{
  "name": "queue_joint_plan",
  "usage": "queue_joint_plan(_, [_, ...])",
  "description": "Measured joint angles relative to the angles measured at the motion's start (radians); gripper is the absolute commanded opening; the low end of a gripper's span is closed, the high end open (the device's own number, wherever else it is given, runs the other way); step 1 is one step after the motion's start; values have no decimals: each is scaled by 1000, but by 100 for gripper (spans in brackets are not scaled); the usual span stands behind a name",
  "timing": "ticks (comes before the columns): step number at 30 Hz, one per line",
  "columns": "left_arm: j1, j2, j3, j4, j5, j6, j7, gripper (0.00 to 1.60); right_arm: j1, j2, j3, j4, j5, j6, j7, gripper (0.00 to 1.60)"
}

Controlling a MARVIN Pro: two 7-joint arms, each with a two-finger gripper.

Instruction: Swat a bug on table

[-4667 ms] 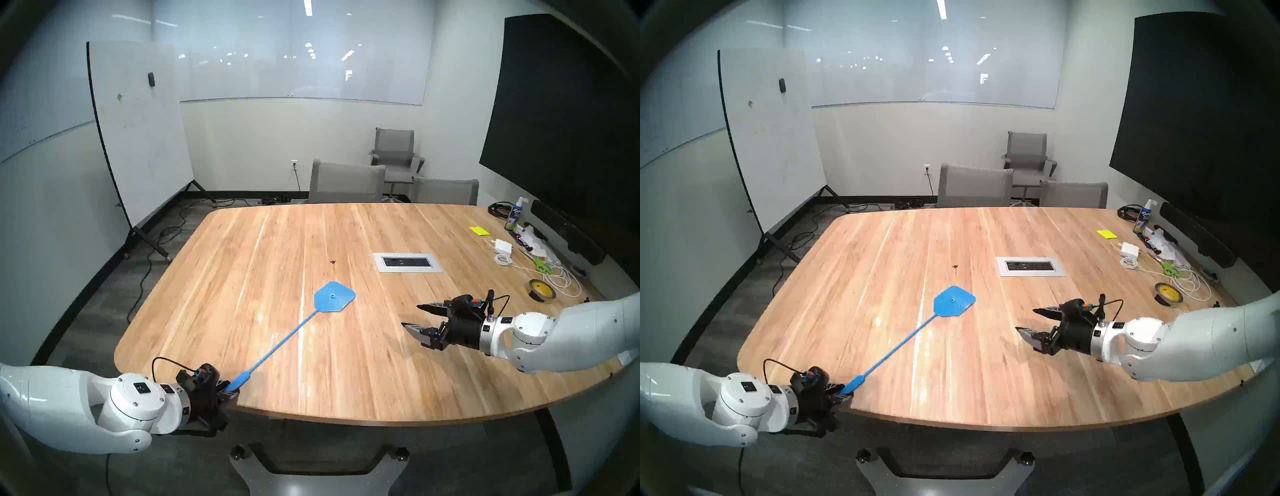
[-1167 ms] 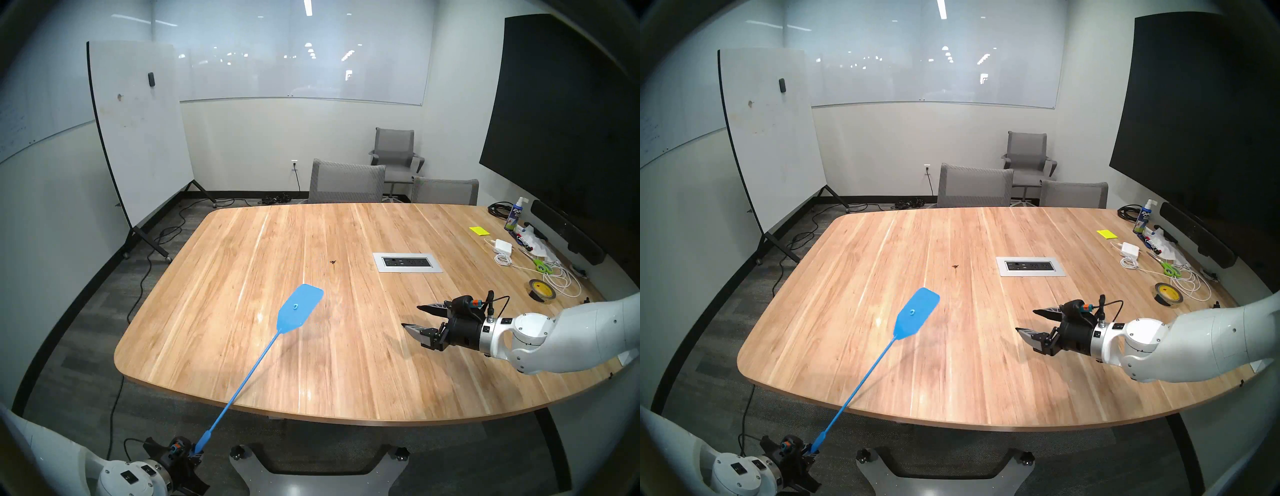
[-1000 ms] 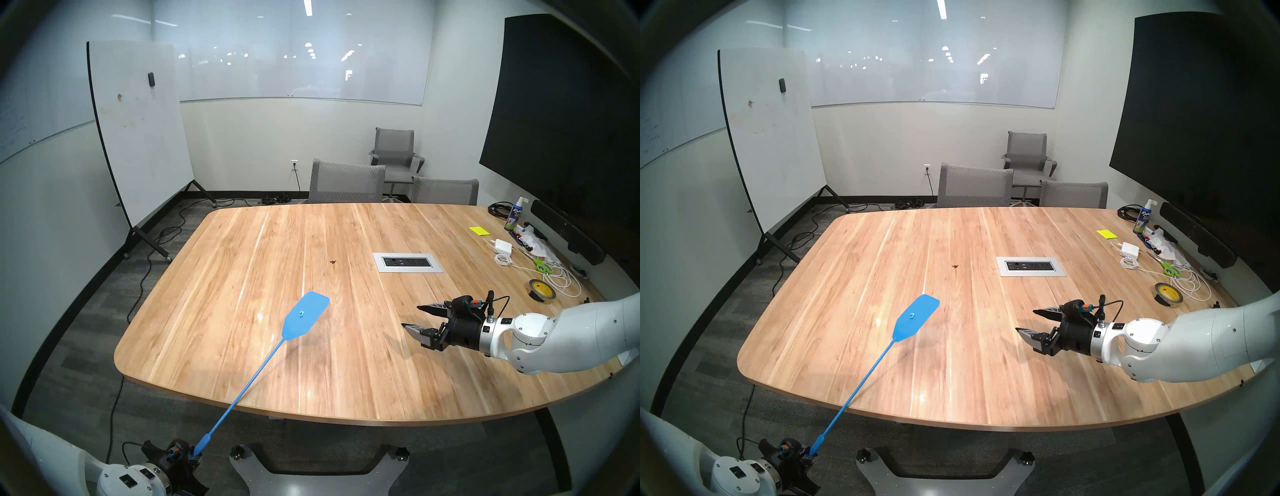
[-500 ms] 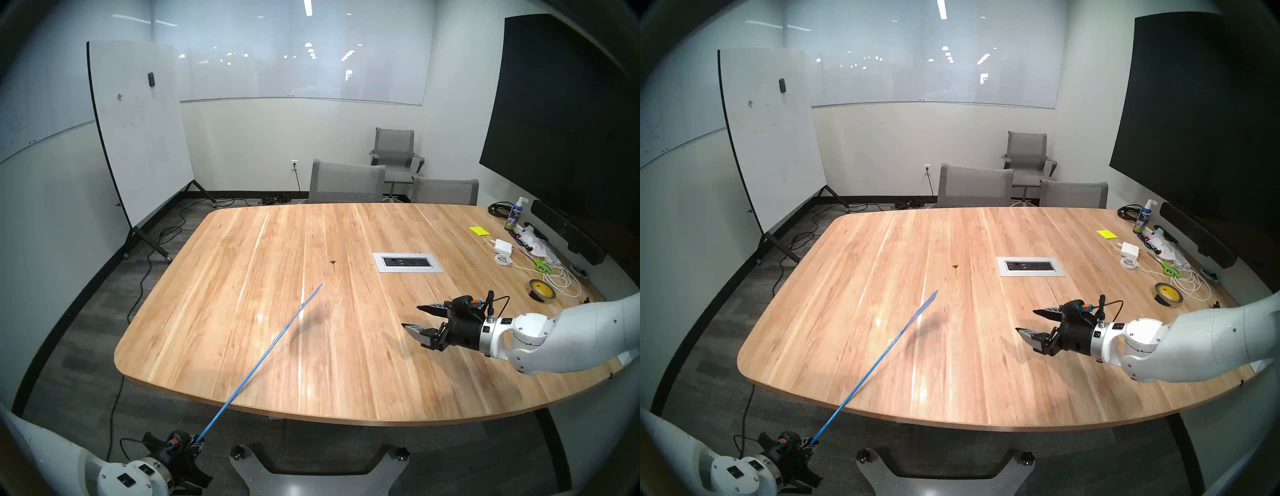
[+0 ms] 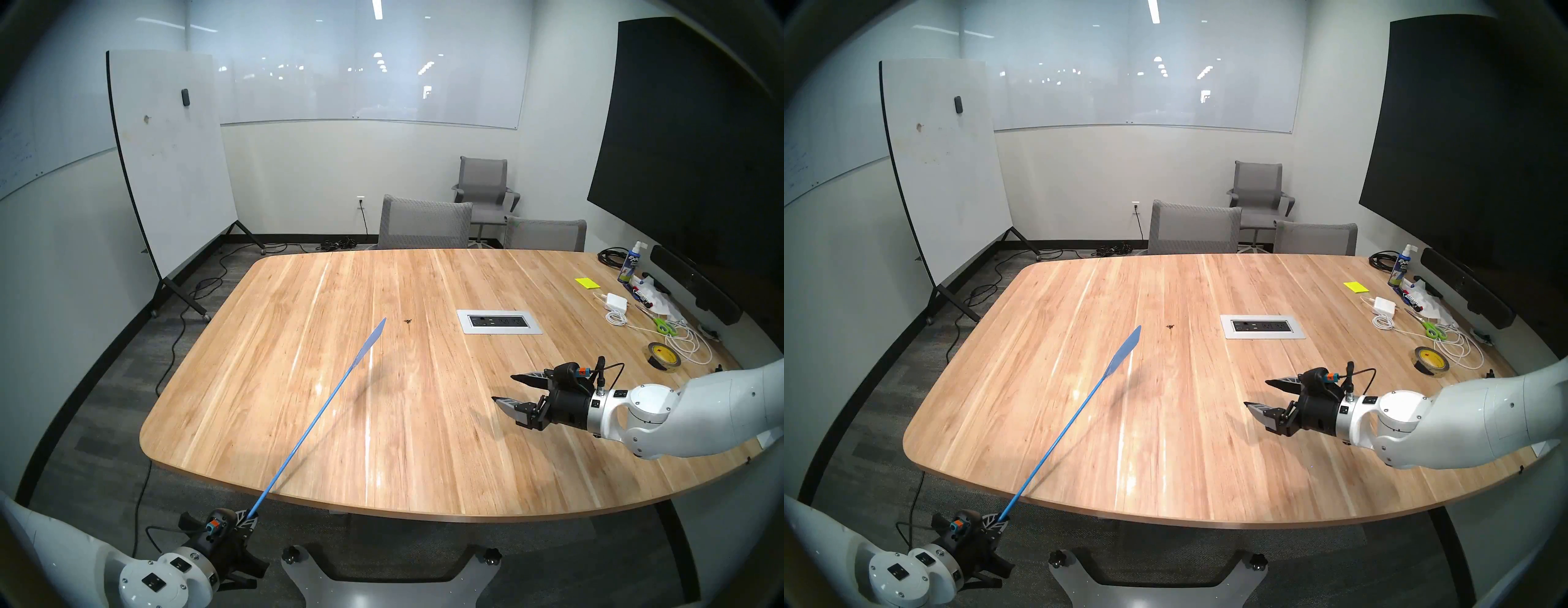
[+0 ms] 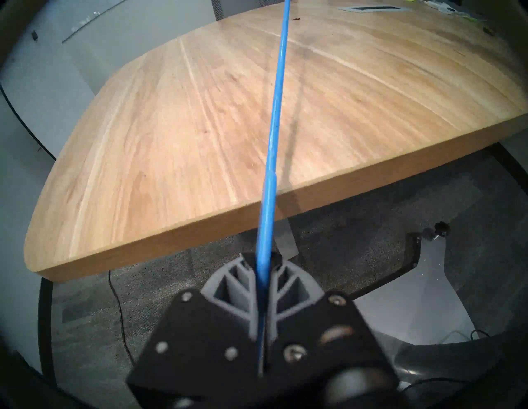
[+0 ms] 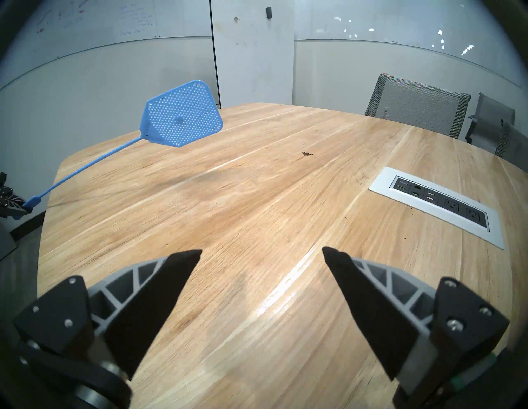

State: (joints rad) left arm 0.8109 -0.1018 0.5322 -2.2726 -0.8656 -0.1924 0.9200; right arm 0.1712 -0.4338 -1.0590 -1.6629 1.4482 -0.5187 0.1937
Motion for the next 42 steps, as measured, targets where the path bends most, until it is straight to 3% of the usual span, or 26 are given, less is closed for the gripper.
queue_joint_plan(25, [-74, 2, -52, -99, 48, -77, 109, 0, -1, 0, 0, 0, 1, 0, 0, 160])
queue_joint_plan(42, [-153, 3, -123, -42, 74, -19, 207, 0, -1, 0, 0, 0, 2, 0, 0, 160])
